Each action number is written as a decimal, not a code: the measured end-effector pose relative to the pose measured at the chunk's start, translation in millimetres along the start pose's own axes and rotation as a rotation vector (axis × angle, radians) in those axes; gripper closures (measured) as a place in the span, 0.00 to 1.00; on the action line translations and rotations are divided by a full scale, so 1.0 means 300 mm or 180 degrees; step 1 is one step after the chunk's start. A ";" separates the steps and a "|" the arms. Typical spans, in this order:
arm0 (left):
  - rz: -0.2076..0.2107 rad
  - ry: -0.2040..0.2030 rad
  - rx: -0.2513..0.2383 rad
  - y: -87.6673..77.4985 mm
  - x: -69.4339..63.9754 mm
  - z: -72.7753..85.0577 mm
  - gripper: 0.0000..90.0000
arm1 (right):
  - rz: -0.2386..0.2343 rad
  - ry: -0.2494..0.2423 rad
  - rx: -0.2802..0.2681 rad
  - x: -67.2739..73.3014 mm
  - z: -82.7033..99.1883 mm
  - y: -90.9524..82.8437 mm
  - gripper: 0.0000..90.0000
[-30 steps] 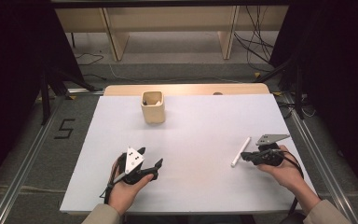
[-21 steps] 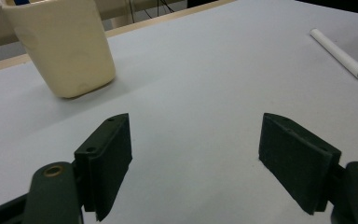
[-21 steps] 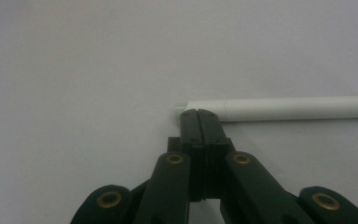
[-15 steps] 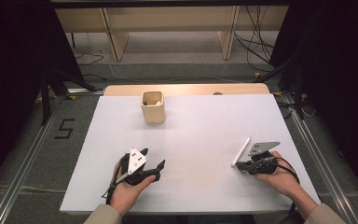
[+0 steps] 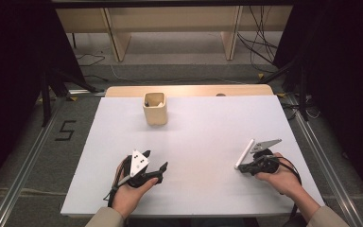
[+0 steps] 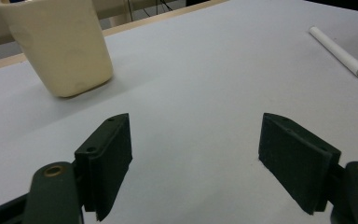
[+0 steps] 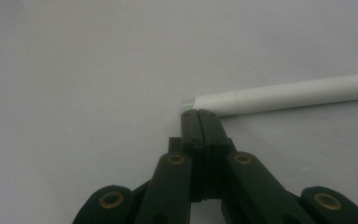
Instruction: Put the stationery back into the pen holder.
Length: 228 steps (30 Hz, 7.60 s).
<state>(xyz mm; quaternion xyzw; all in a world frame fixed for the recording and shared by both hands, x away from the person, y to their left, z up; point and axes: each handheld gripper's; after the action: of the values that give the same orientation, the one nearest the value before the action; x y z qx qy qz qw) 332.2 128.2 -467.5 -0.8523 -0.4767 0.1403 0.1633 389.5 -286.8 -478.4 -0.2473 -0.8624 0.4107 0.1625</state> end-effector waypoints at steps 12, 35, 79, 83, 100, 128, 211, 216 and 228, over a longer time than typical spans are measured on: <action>0.0007 -0.0008 -0.0004 0.005 -0.005 0.002 0.28 | -0.0005 -0.0024 -0.0037 0.006 -0.004 0.008 1.00; 0.0015 0.0024 0.0019 0.009 -0.007 0.003 0.28 | 0.0000 0.0060 -0.0061 0.007 -0.013 0.016 1.00; 0.0586 0.0077 0.0176 0.220 -0.279 -0.036 0.32 | 0.1140 0.0434 -0.0960 -0.061 0.003 -0.070 0.45; 0.0650 0.0105 0.0249 0.274 -0.341 -0.045 0.35 | 0.1220 0.0559 -0.0959 -0.071 0.004 -0.069 0.39; 0.0619 0.0184 0.0387 0.469 -0.554 -0.084 0.45 | 0.1415 0.0740 -0.0993 -0.085 0.000 -0.074 0.32; 0.0395 0.0244 0.0752 0.550 -0.656 -0.095 0.67 | 0.1465 0.0765 -0.1055 -0.086 0.002 -0.083 0.33; 0.0390 0.0097 0.0717 0.535 -0.605 -0.116 0.88 | 0.1499 0.0876 -0.1166 -0.094 0.010 -0.101 0.33; 0.0378 0.0067 0.0541 0.479 -0.554 -0.126 0.88 | 0.1381 0.0985 -0.1273 -0.092 0.009 -0.105 0.31; 0.0319 -0.0152 0.0131 0.285 -0.378 -0.134 0.87 | 0.0570 0.0999 -0.1603 0.004 -0.104 -0.024 0.29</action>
<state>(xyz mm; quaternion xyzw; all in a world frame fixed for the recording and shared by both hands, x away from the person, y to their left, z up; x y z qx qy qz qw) 356.2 -17.2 -456.8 -0.8680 -0.4342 0.1785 0.1622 401.5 -270.5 -453.6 -0.4151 -0.8763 0.1536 0.1904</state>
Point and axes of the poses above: each handheld gripper's, and its own axes: y roughly forward along the jaws, z roughly out of its underside, x roughly to its left, and after that the axes turned 8 degrees about -y, right-handed
